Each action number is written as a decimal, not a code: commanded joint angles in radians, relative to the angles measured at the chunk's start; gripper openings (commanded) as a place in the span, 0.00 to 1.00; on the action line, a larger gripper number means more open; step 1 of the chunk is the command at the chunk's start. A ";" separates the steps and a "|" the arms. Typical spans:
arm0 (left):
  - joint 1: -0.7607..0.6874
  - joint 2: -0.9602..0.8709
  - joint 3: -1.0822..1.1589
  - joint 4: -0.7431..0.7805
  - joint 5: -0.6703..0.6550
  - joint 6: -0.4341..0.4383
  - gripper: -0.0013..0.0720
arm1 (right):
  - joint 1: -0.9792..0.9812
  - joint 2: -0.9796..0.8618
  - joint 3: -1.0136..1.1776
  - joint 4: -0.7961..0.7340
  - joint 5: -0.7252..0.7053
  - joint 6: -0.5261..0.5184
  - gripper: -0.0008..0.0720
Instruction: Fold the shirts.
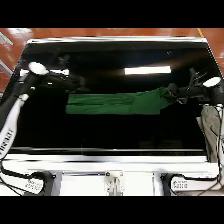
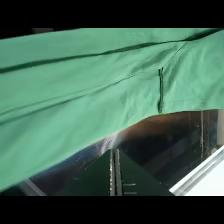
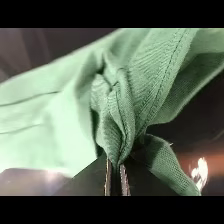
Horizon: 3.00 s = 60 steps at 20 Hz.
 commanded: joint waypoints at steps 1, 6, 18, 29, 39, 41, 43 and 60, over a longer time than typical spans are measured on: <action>-0.187 -0.090 0.001 -0.067 0.233 0.003 0.07 | 0.001 0.174 0.001 -0.001 0.050 0.004 0.09; -0.375 -0.214 0.042 -0.193 0.386 0.003 0.07 | 0.001 0.370 0.001 -0.001 0.108 0.021 0.09; -0.527 -0.525 0.304 -0.646 0.451 0.003 0.07 | 0.006 0.436 0.001 -0.002 0.136 0.101 0.09; -0.127 -0.021 0.304 0.265 0.335 -0.152 0.06 | 0.451 0.219 0.001 0.114 -0.220 0.075 0.09; 0.174 0.486 0.303 0.506 0.019 -0.150 0.06 | 0.710 -0.178 0.001 0.351 -0.389 0.029 0.71; 0.174 0.518 0.303 0.527 -0.042 -0.146 0.06 | 0.625 -0.130 0.001 0.281 -0.315 0.029 0.71; 0.174 0.525 0.303 0.526 -0.074 -0.146 0.07 | 0.518 -0.075 0.001 0.189 -0.230 0.034 0.72; 0.169 0.521 0.277 0.525 -0.109 -0.158 0.07 | 0.269 -0.303 -0.074 0.333 -0.048 -0.089 0.11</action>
